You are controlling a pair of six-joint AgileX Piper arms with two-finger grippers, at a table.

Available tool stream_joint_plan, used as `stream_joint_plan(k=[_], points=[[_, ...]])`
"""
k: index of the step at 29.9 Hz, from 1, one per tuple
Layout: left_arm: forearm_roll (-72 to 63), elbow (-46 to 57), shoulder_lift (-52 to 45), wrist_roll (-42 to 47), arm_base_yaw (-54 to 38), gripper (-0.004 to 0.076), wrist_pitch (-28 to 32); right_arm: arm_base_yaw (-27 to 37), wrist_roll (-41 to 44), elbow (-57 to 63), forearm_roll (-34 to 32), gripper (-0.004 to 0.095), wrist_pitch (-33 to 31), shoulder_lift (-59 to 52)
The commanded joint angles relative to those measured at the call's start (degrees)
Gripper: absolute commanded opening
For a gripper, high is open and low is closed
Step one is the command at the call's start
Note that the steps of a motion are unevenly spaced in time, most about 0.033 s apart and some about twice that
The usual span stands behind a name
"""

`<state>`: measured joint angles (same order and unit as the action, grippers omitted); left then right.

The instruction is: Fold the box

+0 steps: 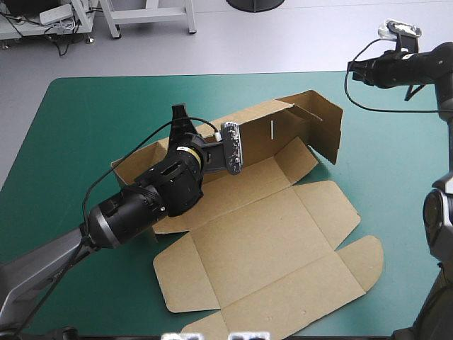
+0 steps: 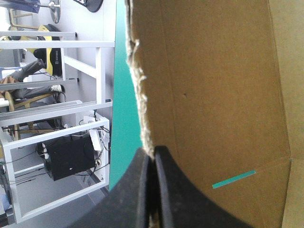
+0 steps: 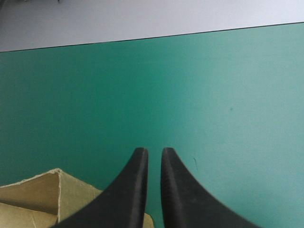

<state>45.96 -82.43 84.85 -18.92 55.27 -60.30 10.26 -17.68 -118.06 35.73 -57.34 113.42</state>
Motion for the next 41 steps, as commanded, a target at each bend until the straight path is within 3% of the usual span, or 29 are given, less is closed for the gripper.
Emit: stream_joint_plan(k=[1,7,21,33,41], points=[[2.6,-1.6,-1.9,-0.1,0.0,-0.001,0.6,0.2,-1.6,-7.5,6.4,0.0091,-2.4,2.1],[2.2,-1.6,-1.9,-1.9,0.0,-0.001,0.0,0.2,-4.2,-13.7,14.2,0.0059,-7.0,9.9],[-1.7,-1.6,-1.9,-4.6,0.1,-0.001,0.1,0.2,-13.2,-14.5,29.1,0.005,-14.5,18.6],[-1.6,-1.6,-1.9,-4.6,0.1,-0.001,0.0,-3.4,-12.0,-14.5,31.1,0.0049,-14.7,18.6],[-1.5,-1.6,-1.8,-4.6,0.1,-0.001,-0.4,-5.4,-7.7,-14.5,22.1,0.0015,-14.7,14.8]])
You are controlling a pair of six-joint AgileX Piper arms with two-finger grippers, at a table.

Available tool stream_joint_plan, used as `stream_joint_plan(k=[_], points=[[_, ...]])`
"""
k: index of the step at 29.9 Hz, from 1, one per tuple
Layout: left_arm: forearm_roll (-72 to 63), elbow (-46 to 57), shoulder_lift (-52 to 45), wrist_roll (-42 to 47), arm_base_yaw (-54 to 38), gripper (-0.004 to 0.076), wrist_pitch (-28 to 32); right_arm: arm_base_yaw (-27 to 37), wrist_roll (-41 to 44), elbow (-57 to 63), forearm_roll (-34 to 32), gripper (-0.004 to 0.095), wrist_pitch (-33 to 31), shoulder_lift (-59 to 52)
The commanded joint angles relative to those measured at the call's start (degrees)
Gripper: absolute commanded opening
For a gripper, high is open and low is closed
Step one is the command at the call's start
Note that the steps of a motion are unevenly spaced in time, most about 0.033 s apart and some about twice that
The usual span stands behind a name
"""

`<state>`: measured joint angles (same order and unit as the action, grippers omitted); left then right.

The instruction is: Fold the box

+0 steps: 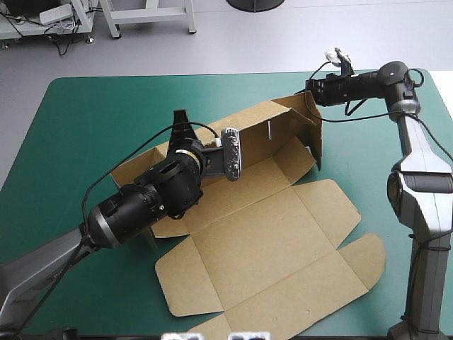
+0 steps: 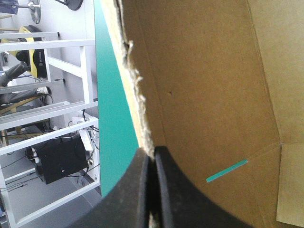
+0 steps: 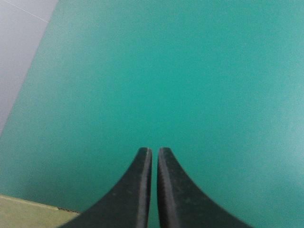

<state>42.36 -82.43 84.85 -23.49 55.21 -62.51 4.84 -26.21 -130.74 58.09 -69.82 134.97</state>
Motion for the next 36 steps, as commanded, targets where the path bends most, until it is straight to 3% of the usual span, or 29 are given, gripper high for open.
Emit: stream_joint_plan(k=[1,7,20,36], points=[[2.1,-1.6,-1.8,0.0,0.1,-0.001,1.8,0.0,1.1,-1.8,-1.3,0.0002,-2.2,-7.5],[2.3,-1.6,-1.8,0.0,0.1,-0.001,1.8,0.0,0.3,2.2,-2.2,-0.0017,-2.2,-12.5],[2.2,-1.6,-1.8,0.1,0.1,-0.001,1.4,0.0,-9.3,25.1,-5.7,-0.0018,-2.2,-21.6],[2.0,-1.6,-1.8,0.3,0.1,-0.001,1.3,-0.2,-15.1,37.6,-6.5,-0.0018,-2.1,-29.4]])
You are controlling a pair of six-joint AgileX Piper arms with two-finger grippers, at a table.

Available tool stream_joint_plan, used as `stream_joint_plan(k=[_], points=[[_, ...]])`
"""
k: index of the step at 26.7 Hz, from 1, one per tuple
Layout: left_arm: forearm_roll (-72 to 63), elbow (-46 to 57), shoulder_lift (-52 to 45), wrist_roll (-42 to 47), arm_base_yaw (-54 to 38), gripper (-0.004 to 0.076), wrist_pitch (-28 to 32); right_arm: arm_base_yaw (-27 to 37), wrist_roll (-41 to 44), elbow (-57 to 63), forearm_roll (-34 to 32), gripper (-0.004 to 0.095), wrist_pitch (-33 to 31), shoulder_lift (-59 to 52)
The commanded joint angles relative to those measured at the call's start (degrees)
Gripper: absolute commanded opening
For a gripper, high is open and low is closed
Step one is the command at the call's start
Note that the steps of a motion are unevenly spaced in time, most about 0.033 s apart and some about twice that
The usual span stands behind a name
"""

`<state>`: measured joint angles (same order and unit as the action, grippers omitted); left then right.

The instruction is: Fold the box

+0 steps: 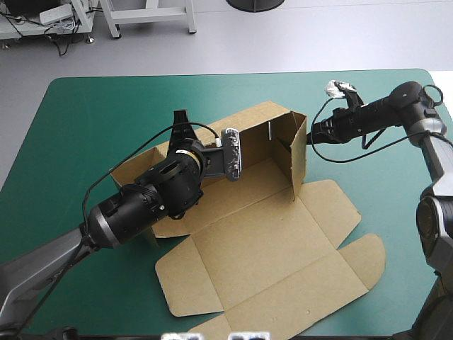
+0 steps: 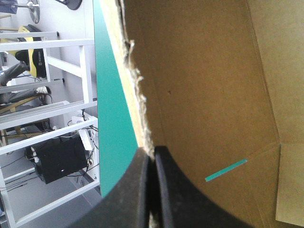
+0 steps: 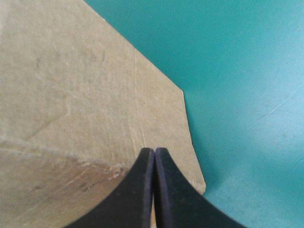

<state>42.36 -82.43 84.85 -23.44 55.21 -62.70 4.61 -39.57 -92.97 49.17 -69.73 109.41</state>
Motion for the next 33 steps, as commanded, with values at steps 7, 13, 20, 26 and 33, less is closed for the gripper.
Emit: stream_joint_plan(k=[7,13,20,26,33], points=[[1.9,-1.6,-1.8,0.3,0.1,-0.001,1.5,-1.8,-11.4,0.5,2.1,-0.0007,-2.2,-3.9],[1.9,-1.6,-1.8,0.3,0.1,-0.001,1.5,-4.6,-12.8,0.5,-7.5,0.0253,-2.2,-3.9],[1.9,-1.6,-1.8,0.3,0.1,-0.001,1.3,-4.6,-12.6,0.5,-7.9,0.0403,-2.2,-4.0],[1.9,-1.6,-1.8,0.3,0.1,-0.001,1.3,-4.7,-9.8,0.5,-7.4,0.0382,-2.2,-4.5],[1.9,-1.6,-1.8,0.3,0.1,-0.001,1.3,-4.7,-9.1,0.5,-7.7,0.0378,-2.2,-7.2]])
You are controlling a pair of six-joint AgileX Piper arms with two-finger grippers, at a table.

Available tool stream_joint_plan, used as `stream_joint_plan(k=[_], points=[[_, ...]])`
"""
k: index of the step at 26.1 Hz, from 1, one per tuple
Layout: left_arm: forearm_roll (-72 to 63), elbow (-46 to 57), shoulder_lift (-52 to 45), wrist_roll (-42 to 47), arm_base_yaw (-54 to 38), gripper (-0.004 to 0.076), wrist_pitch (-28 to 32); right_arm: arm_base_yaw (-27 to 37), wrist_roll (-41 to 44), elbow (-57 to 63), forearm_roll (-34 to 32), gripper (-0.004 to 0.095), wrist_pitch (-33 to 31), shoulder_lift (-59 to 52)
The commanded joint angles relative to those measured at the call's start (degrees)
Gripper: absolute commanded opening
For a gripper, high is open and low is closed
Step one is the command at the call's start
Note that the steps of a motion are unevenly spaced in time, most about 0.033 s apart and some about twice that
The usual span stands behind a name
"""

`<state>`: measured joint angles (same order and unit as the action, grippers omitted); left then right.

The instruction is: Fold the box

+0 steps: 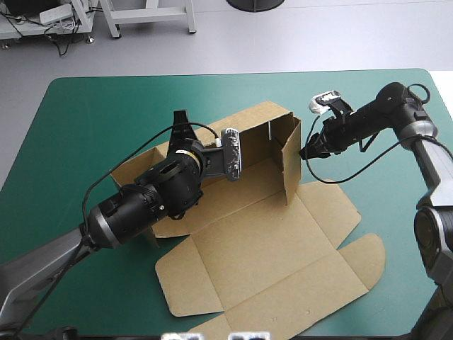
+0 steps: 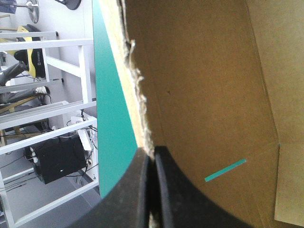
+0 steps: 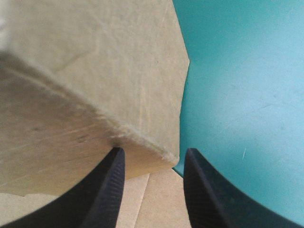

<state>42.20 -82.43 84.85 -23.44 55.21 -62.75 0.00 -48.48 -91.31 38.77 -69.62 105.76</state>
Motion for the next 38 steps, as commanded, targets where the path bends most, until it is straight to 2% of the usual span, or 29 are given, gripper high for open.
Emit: stream_joint_plan(k=[1,5,11,14,22,29,35,38], points=[[2.0,-1.6,-1.8,0.3,0.1,-0.001,1.4,-0.1,0.0,-1.2,2.9,0.0378,-2.3,-3.6],[2.0,-1.6,-1.8,0.3,0.1,-0.001,1.1,-0.1,-0.9,-1.2,4.5,0.0378,-2.3,-3.7],[2.0,-1.6,-1.8,0.8,0.1,-0.001,0.6,-0.1,-14.1,-1.2,9.6,0.0378,-2.3,-3.7],[2.0,-1.6,-1.8,0.8,0.1,-0.001,0.5,-0.1,-17.4,-1.2,10.8,0.0378,-2.3,-3.7],[2.0,-1.6,-1.8,0.7,0.1,-0.001,0.5,-0.6,-18.2,-1.2,13.4,0.0378,-2.3,-3.7],[2.0,-1.6,-1.8,0.7,0.1,-0.001,0.5,-4.5,-21.4,-1.2,13.3,0.0378,-2.0,-3.7],[2.0,-1.6,-1.8,0.7,0.1,-0.001,0.5,-5.2,-21.4,-1.2,13.9,0.0378,5.0,-3.7],[2.0,-1.6,-1.8,0.7,0.1,-0.001,0.5,-5.2,-22.0,-1.2,15.4,0.0378,5.9,-2.7]])
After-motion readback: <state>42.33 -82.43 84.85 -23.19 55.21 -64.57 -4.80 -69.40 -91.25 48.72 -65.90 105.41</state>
